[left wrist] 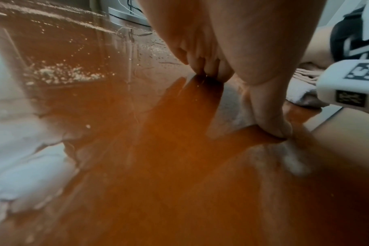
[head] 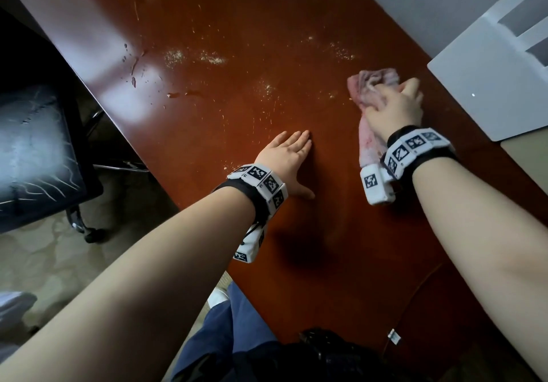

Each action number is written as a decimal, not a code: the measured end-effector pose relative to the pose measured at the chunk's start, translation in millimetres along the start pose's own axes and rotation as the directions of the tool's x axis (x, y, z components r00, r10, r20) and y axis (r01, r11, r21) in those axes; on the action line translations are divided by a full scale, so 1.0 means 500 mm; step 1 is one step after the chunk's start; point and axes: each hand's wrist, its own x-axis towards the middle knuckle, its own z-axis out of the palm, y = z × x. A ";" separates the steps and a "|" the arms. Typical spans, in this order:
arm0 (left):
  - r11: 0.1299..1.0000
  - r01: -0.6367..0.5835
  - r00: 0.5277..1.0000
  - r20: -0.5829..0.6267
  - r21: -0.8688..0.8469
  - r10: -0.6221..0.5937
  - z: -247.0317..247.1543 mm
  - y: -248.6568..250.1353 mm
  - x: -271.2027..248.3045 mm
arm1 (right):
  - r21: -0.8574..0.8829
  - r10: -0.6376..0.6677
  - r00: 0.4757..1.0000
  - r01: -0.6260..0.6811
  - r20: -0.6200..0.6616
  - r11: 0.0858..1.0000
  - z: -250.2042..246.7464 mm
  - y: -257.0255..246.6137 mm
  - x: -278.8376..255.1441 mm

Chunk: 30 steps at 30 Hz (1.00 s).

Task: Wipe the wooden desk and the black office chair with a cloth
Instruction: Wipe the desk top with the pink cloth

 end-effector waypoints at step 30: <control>0.988 -0.118 0.991 -0.066 -0.095 0.112 0.002 -0.057 0.012 | -0.086 0.056 0.978 -0.074 -0.201 0.993 -0.026 -0.015 0.179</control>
